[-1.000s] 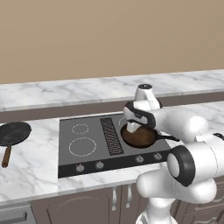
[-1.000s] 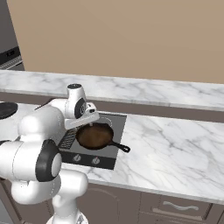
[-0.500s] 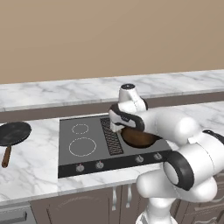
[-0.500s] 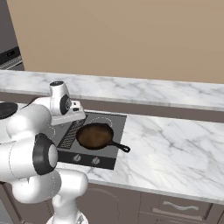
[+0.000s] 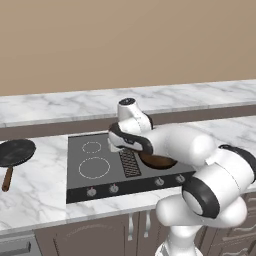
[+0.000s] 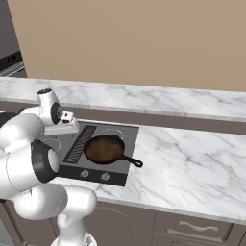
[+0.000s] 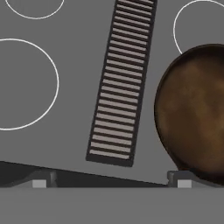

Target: Place both pans onto different burners. Then place the mushroom and the steak on different pans.

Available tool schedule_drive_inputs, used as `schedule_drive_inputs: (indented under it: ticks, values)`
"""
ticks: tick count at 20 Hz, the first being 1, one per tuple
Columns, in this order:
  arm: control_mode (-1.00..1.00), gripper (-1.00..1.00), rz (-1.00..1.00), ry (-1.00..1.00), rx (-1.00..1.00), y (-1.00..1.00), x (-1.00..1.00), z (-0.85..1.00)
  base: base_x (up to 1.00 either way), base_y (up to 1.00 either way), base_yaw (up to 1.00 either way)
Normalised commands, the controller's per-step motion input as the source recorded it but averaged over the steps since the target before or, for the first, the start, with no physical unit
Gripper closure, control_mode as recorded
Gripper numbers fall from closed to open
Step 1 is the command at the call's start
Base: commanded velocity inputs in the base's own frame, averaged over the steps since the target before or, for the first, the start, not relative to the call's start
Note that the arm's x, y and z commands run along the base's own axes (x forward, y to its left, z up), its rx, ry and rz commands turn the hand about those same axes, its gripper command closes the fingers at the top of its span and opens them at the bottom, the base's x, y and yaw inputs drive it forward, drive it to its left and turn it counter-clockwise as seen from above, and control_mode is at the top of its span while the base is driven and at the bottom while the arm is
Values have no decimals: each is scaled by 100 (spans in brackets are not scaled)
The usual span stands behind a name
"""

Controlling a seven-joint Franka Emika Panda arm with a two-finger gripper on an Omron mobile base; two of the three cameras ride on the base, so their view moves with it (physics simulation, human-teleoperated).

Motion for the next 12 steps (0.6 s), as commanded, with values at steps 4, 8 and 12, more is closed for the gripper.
schedule_drive_inputs:
  ticks: [4,8,12]
  values:
    - [-100,-100,-25,0,0,60,-7,0,0,0,0]
    - [-100,-100,-25,0,0,55,-10,0,0,0,0]
    - [-100,-100,-24,0,3,46,-3,0,0,0,0]
